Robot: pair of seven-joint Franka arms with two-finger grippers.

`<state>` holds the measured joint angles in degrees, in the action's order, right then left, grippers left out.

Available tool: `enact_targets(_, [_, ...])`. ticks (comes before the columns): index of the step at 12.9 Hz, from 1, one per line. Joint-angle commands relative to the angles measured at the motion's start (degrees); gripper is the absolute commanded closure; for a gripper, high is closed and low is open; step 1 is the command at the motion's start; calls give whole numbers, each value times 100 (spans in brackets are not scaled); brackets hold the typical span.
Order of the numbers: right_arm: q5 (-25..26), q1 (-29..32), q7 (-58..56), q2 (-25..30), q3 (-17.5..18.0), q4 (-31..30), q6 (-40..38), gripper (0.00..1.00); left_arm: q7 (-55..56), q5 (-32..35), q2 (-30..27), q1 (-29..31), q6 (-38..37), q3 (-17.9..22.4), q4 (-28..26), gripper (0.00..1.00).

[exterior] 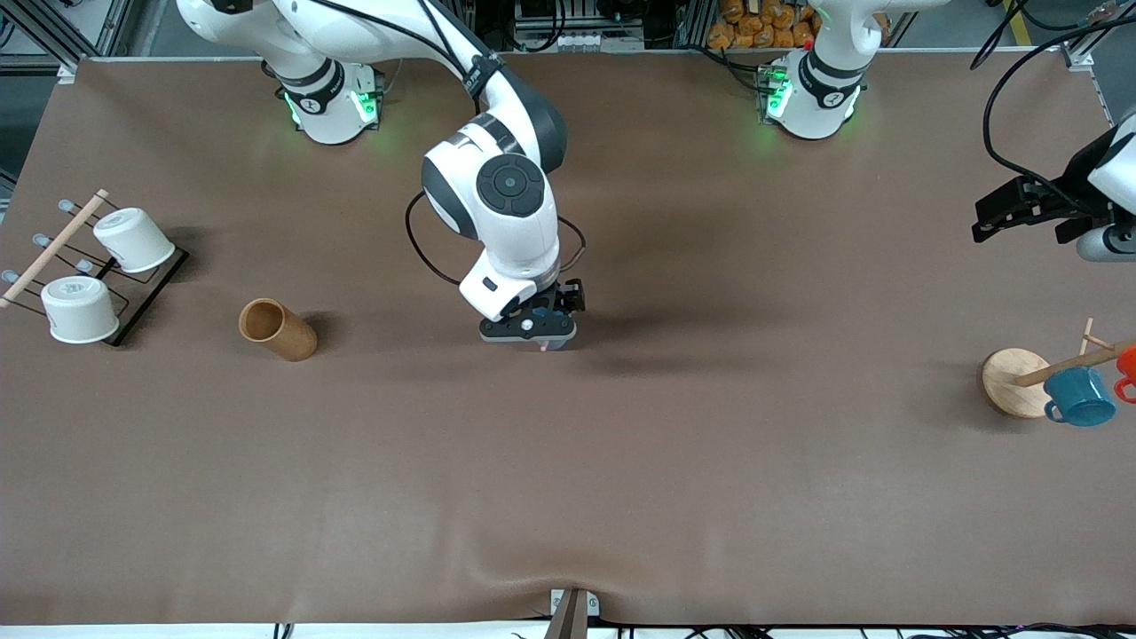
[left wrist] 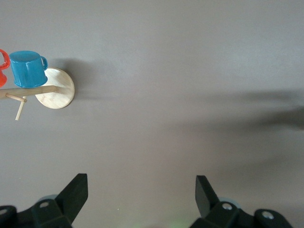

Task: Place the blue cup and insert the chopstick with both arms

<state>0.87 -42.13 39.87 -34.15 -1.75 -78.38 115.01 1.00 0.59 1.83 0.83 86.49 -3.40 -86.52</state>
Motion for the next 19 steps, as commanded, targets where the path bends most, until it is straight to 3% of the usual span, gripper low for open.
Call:
enact_targets(1, [62,-32,83,215,-71,68,-127,0,-91,3,-42,23,26,-37,-23,0])
enact_targets(4, [62,274,-354,654,-89,68,-504,0,-91,3,-33,32,35,-37,-32,0])
enact_targets(11, [-25,1654,-1655,1384,-80,59,-1041,0,-82,3,-33,23,35,-37,-58,0])
enact_targets(15, [-25,2576,-3176,1849,-80,42,-1901,0,-82,29,-16,32,52,-37,-58,0])
enact_targets(19, [-43,3447,-3739,2403,-80,-46,-2473,0,-82,29,-7,32,61,-37,-58,0])
